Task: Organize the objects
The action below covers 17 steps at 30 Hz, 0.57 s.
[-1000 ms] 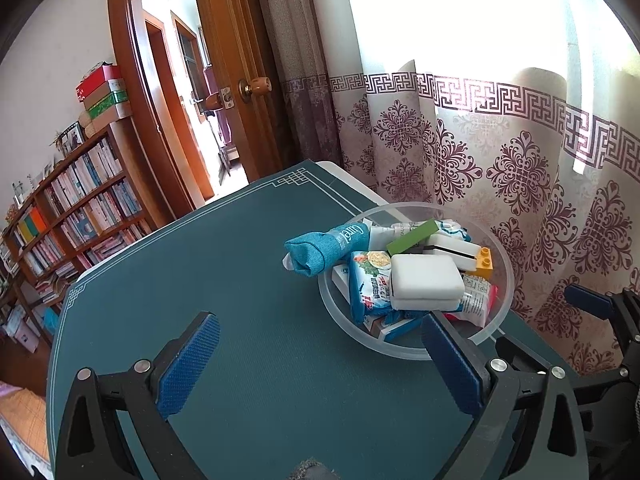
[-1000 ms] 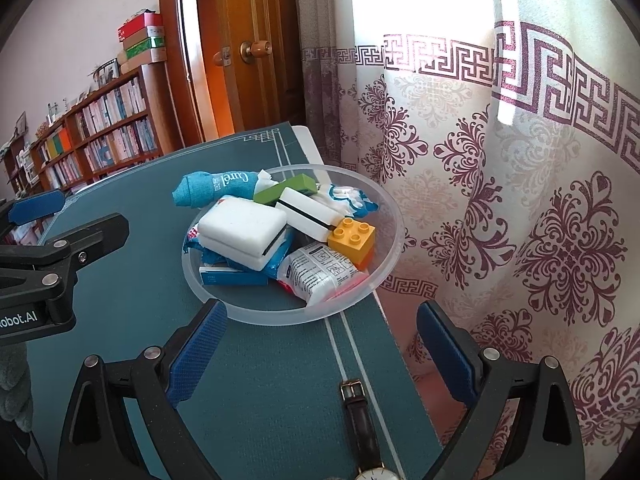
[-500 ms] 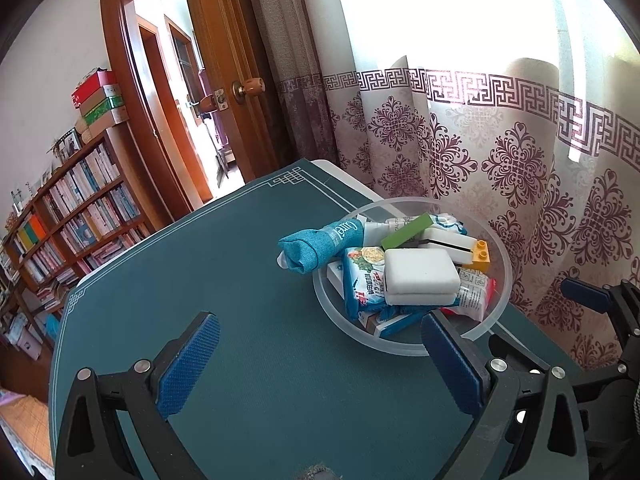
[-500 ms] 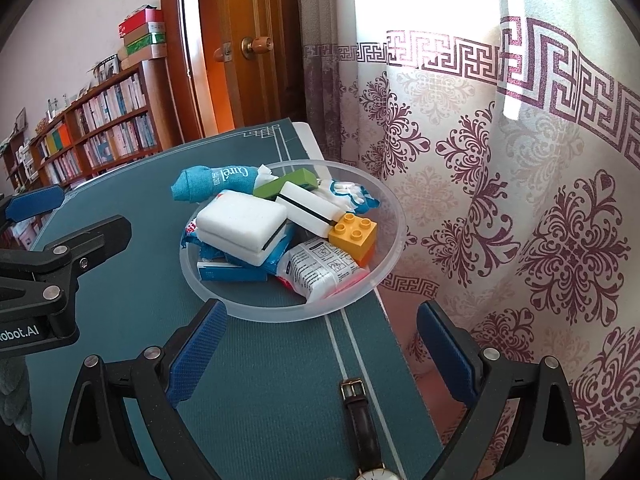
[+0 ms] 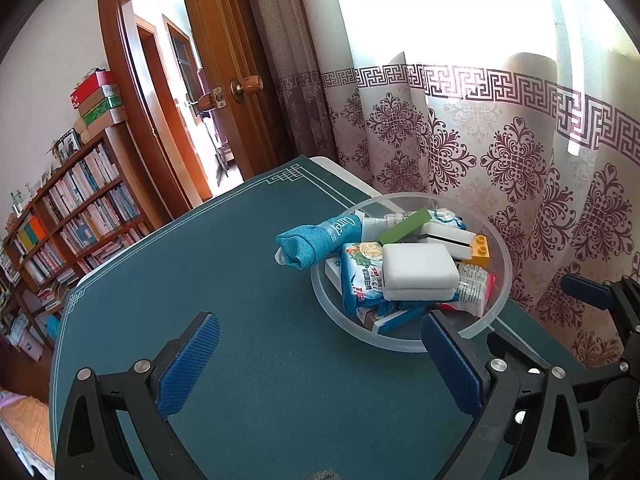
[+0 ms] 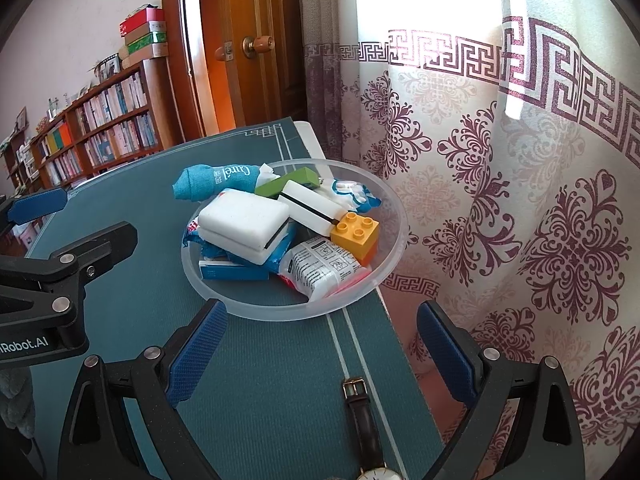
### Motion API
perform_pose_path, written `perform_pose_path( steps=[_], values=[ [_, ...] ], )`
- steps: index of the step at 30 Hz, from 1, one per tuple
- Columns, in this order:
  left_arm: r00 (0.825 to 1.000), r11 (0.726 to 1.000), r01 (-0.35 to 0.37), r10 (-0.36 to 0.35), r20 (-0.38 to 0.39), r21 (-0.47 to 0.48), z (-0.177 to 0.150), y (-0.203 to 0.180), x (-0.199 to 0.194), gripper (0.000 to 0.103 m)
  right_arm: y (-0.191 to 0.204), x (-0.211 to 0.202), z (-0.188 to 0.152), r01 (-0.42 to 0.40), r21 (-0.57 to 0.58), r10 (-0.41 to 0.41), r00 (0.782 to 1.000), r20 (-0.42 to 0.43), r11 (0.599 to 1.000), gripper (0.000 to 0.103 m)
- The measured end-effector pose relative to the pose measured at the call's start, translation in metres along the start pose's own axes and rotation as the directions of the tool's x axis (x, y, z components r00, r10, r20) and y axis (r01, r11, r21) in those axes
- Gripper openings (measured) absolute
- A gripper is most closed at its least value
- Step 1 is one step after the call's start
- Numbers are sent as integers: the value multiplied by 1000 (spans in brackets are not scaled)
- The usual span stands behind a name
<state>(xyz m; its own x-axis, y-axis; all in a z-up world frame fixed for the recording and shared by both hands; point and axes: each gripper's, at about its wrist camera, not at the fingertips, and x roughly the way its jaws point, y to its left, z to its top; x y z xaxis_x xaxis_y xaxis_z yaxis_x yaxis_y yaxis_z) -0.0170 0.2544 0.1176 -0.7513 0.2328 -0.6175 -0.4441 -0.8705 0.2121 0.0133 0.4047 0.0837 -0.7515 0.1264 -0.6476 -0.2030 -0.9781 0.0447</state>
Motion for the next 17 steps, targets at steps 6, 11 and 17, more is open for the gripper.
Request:
perform_pose_path(
  steps=[6, 11, 17],
  values=[
    [1000, 1000, -3, 3, 0, 1, -3, 0, 1, 103, 1, 1, -2, 5, 1, -5, 1000, -5, 1000, 97],
    [1000, 1000, -4, 4, 0, 5, -5, -1, 1, 103, 1, 1, -2, 4, 0, -4, 1000, -7, 1000, 97],
    [1000, 1000, -3, 3, -3, 8, -6, -1, 0, 103, 2, 5, -3, -2, -5, 2, 1000, -14, 1000, 97]
  ],
)
